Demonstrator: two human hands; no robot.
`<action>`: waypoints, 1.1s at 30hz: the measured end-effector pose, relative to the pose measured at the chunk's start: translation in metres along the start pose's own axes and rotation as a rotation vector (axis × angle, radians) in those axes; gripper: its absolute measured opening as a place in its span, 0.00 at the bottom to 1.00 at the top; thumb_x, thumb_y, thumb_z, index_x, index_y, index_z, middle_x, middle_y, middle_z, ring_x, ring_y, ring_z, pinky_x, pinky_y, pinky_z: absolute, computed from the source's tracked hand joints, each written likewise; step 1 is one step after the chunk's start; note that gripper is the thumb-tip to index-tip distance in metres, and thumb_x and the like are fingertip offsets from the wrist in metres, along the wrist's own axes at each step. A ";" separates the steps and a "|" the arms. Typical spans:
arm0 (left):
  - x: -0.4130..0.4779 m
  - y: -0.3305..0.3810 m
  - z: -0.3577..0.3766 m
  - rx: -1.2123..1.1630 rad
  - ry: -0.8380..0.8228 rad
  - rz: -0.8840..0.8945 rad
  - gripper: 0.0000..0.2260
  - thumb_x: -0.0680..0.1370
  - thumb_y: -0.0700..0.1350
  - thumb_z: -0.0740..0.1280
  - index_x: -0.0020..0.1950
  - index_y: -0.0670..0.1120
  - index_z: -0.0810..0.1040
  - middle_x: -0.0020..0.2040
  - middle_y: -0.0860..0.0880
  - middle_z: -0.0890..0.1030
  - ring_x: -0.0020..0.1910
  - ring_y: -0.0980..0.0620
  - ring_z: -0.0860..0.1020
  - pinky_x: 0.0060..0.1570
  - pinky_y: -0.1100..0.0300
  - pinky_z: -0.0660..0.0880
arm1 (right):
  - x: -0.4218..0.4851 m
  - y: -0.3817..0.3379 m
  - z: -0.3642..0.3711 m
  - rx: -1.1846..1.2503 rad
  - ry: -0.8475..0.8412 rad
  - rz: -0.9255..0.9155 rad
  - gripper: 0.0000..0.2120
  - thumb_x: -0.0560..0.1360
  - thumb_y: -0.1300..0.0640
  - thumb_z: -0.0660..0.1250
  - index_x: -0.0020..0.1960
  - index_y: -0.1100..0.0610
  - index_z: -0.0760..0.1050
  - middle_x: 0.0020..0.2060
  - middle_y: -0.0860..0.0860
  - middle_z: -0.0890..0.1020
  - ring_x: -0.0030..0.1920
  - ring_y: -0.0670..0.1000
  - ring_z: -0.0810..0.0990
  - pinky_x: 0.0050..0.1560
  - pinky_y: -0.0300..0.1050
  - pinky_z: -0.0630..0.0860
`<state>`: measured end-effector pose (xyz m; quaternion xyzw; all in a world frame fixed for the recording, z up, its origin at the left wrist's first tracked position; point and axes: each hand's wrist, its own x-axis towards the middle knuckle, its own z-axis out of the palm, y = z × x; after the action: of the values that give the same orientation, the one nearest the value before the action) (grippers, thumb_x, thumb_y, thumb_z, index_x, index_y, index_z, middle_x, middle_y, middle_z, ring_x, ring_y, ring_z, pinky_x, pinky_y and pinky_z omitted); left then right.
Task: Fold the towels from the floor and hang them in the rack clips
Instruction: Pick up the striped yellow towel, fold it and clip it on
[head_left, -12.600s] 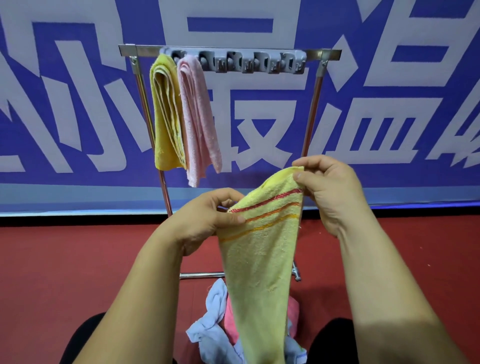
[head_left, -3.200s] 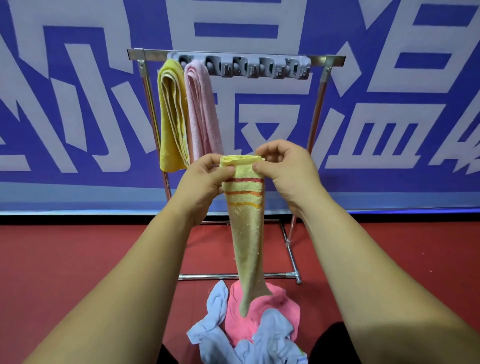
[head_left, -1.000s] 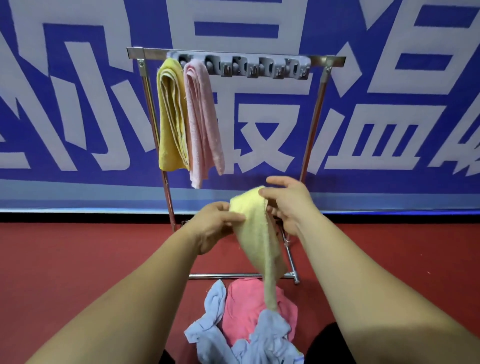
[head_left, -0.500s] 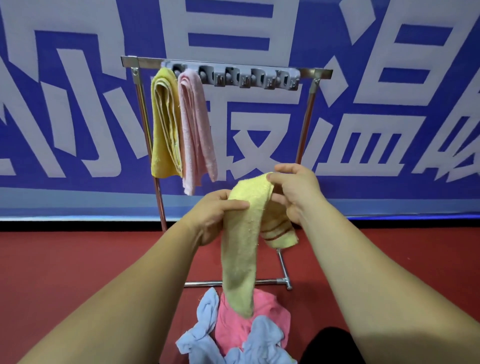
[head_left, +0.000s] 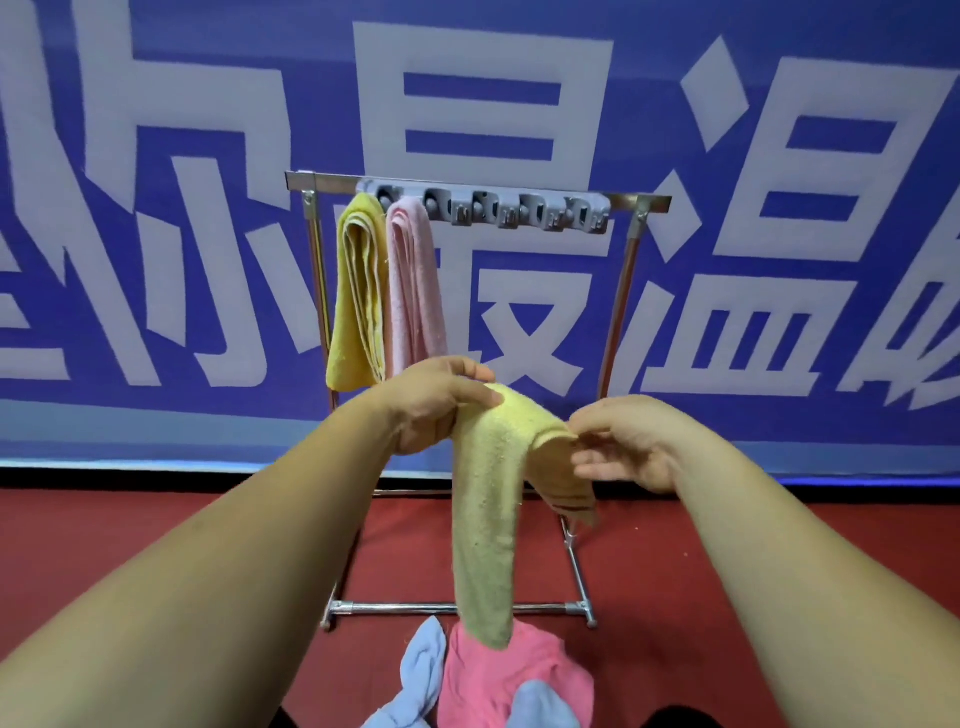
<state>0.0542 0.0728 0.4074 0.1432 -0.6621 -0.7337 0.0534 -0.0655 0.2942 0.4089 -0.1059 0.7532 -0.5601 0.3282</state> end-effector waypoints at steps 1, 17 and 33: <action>-0.002 0.015 0.003 0.039 -0.047 -0.010 0.12 0.78 0.32 0.73 0.58 0.44 0.79 0.48 0.44 0.82 0.43 0.49 0.82 0.44 0.54 0.80 | -0.004 -0.004 -0.005 -0.125 0.010 -0.019 0.07 0.76 0.63 0.75 0.53 0.62 0.83 0.40 0.58 0.85 0.36 0.54 0.85 0.44 0.51 0.88; -0.052 0.131 -0.011 0.452 -0.334 -0.056 0.19 0.79 0.31 0.70 0.68 0.44 0.75 0.55 0.40 0.83 0.52 0.43 0.83 0.50 0.53 0.82 | -0.044 -0.075 0.043 0.214 -0.459 -0.361 0.20 0.80 0.61 0.70 0.72 0.62 0.74 0.46 0.56 0.83 0.42 0.51 0.80 0.43 0.41 0.79; -0.063 0.136 -0.036 0.363 -0.194 0.148 0.12 0.74 0.37 0.67 0.58 0.43 0.78 0.49 0.42 0.80 0.48 0.45 0.79 0.54 0.49 0.79 | -0.084 -0.137 0.065 0.328 -0.322 -0.553 0.17 0.80 0.68 0.66 0.68 0.61 0.78 0.40 0.54 0.79 0.27 0.45 0.74 0.26 0.38 0.71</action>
<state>0.1092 0.0390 0.5478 0.0304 -0.7941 -0.6068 0.0166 0.0099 0.2401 0.5550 -0.3384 0.5351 -0.7172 0.2912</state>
